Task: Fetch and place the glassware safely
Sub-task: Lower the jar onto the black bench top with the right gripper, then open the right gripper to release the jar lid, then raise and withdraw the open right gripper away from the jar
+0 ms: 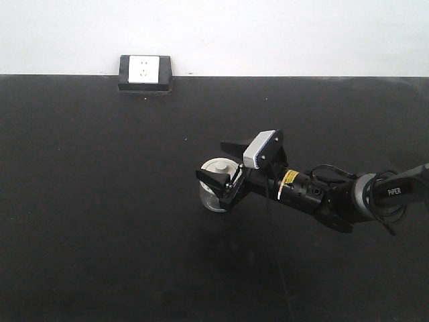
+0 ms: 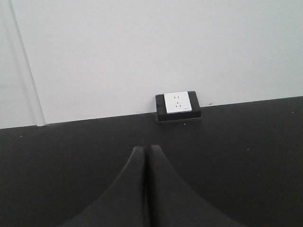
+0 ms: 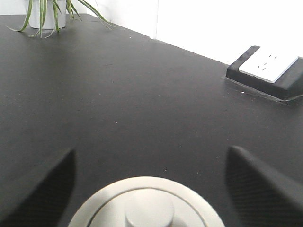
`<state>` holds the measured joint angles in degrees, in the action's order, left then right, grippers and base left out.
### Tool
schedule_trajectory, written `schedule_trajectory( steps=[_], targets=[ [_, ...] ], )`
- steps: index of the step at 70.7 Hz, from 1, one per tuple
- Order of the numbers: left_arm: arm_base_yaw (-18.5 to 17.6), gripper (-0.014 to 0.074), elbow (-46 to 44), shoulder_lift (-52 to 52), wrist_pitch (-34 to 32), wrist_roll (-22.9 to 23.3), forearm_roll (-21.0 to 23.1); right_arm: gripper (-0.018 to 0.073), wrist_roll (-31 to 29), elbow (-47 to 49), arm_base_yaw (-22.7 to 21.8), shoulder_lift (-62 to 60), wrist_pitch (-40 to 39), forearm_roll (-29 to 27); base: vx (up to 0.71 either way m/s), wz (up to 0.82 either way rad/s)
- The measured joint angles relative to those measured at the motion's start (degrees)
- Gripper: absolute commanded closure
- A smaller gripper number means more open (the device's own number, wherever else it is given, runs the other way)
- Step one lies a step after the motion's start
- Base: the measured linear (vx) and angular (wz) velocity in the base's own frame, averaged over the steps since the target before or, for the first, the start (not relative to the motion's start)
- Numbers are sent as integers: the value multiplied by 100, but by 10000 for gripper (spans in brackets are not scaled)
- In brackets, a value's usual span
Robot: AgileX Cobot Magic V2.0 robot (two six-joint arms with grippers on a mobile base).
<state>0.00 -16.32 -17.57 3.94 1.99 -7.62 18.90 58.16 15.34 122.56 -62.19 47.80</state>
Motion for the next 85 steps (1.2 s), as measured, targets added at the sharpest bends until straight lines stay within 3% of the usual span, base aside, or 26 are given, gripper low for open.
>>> schedule_trajectory(
  steps=[39, 61, 71, 85],
  targets=[
    [0, 603, 0, 0, 0, 0, 0, -10, 23, 0, 0, -630, 250, -90, 0, 0],
    [0, 603, 0, 0, 0, 0, 0, 95, 1068, -5, 0, -1764, 1259, -90, 0, 0],
    [0, 603, 0, 0, 0, 0, 0, 229, 1520, -5, 0, -2353, 2196, -84, 0, 0],
    [0, 603, 0, 0, 0, 0, 0, 576, 1976, -23, 0, -3230, 3886, -107, 0, 0]
  ],
)
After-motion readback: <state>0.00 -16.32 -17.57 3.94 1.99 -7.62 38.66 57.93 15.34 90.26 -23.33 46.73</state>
